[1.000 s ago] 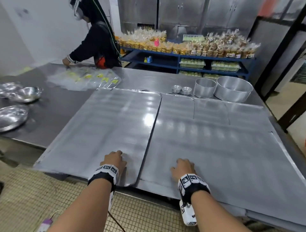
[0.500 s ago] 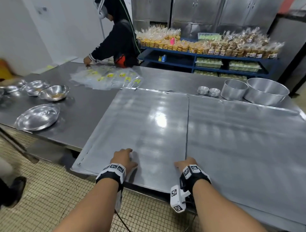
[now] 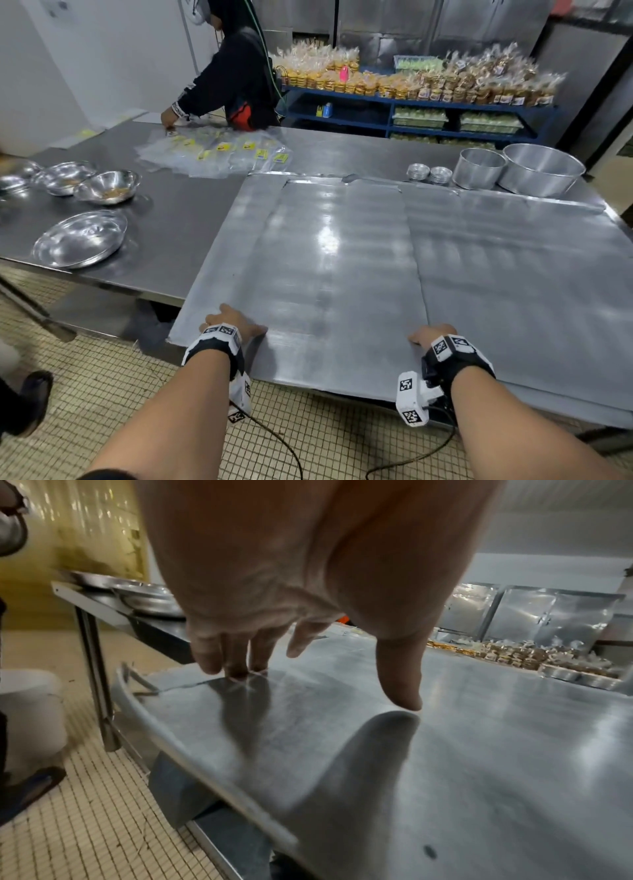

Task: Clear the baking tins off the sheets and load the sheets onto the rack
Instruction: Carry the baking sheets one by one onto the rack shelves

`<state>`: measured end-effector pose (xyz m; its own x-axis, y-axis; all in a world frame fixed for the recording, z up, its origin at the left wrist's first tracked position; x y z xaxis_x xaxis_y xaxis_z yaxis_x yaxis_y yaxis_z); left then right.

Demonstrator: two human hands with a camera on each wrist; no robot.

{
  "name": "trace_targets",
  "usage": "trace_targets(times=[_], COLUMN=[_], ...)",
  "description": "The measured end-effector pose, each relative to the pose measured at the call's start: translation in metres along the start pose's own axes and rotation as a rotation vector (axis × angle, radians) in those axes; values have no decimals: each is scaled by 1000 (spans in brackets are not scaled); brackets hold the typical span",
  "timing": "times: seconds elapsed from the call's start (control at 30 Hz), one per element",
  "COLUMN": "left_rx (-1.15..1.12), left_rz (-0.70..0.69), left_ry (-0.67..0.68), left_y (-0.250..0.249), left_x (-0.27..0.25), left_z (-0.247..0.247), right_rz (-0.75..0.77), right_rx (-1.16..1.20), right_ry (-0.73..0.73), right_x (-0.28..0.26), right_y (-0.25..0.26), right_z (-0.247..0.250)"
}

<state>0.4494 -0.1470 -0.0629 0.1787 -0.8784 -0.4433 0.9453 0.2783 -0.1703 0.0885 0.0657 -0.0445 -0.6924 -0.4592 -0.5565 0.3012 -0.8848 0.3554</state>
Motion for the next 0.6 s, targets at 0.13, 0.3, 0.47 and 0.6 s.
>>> trace_targets(times=[0.13,0.3,0.47,0.6], left_rx=[24,33,113,105], left_rz=[2,-36,-118,-147], left_ry=[20,42,38,43], left_y=[10,17,26,29], left_x=[-5,-18,-5,-26], left_z=[-1,-8,-30,-25], right_rz=[-77,-125,-154,-202], right_rx=[154,226,267,327], right_ry=[-91,-123,-124,-173], right_x=[-24,-47,-84,-108], right_y=[-22,-50,-77,-100], right_z=[12,16,14,8])
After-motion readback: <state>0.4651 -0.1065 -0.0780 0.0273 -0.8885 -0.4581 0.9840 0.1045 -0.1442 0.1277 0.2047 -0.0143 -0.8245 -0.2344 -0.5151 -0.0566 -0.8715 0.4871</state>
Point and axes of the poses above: each hand's wrist, its own x-axis towards the middle knuckle, its own z-axis out of the back of the hand, y = z × x, the point moved 4 cm from there along x, towards the middle knuckle, and after that the axes turned 3 degrees about -y, right-handed, at the moved point
